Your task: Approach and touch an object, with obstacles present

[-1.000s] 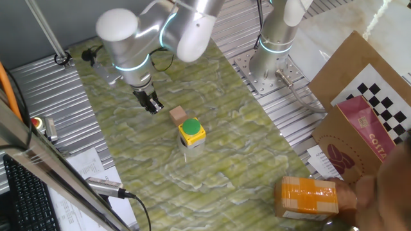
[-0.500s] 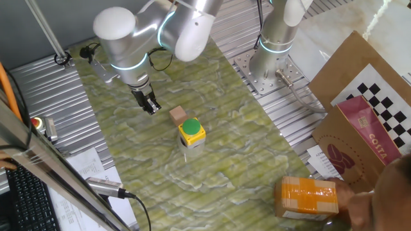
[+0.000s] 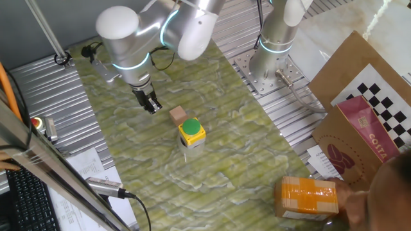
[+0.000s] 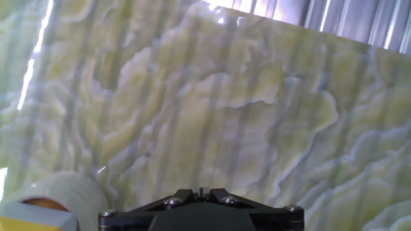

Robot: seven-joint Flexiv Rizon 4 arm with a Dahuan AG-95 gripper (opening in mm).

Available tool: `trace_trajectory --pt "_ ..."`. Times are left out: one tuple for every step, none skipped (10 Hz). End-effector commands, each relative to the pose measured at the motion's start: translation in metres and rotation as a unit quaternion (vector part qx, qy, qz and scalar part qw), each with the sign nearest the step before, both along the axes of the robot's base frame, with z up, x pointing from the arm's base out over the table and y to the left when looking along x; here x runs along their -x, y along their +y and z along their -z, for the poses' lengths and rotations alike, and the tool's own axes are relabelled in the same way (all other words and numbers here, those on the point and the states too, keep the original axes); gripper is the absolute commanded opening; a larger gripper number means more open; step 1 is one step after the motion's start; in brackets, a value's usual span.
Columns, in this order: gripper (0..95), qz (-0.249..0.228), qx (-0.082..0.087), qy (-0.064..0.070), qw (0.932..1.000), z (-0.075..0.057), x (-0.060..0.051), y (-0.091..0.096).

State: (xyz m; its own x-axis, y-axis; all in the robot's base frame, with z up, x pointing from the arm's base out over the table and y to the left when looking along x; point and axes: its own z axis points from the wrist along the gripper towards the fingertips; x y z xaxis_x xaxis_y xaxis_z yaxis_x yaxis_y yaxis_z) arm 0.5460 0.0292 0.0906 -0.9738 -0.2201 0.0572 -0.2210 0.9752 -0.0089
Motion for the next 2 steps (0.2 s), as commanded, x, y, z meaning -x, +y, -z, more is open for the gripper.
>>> trace_trajectory --pt "0.0 -0.002 0.000 -0.001 1.0000 -0.0018 0.0027 -0.0007" --pt "0.0 -0.003 0.000 -0.001 1.0000 -0.0018 0.0027 -0.0007"
